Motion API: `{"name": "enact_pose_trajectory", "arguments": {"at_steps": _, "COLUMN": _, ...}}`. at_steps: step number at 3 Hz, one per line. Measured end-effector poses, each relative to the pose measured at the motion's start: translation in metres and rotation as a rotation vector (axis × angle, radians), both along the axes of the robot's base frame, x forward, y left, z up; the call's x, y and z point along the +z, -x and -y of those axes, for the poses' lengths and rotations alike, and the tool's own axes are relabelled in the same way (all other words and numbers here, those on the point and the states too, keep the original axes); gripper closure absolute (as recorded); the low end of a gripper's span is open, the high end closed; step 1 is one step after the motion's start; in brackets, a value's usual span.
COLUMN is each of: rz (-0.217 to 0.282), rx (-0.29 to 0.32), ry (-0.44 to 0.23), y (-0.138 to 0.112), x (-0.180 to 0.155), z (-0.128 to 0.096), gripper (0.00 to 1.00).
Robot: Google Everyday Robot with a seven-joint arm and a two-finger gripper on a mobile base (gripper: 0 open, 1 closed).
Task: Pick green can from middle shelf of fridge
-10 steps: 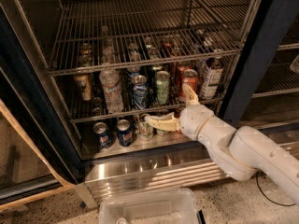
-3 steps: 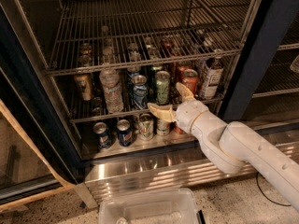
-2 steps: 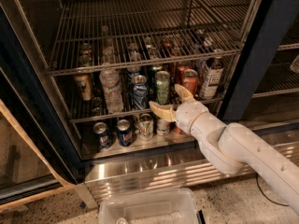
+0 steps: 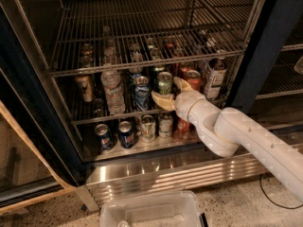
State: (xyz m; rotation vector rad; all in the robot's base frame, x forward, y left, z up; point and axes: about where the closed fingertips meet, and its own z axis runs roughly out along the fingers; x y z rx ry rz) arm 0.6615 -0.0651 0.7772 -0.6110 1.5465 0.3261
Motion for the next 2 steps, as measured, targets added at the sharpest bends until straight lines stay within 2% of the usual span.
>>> {"name": "enact_pose_trajectory", "arguments": {"at_steps": 2, "rz": -0.002, "rx": -0.011, "ry": 0.005, "y": -0.0047, "x": -0.0013, "z": 0.0008, "gripper": 0.38}}
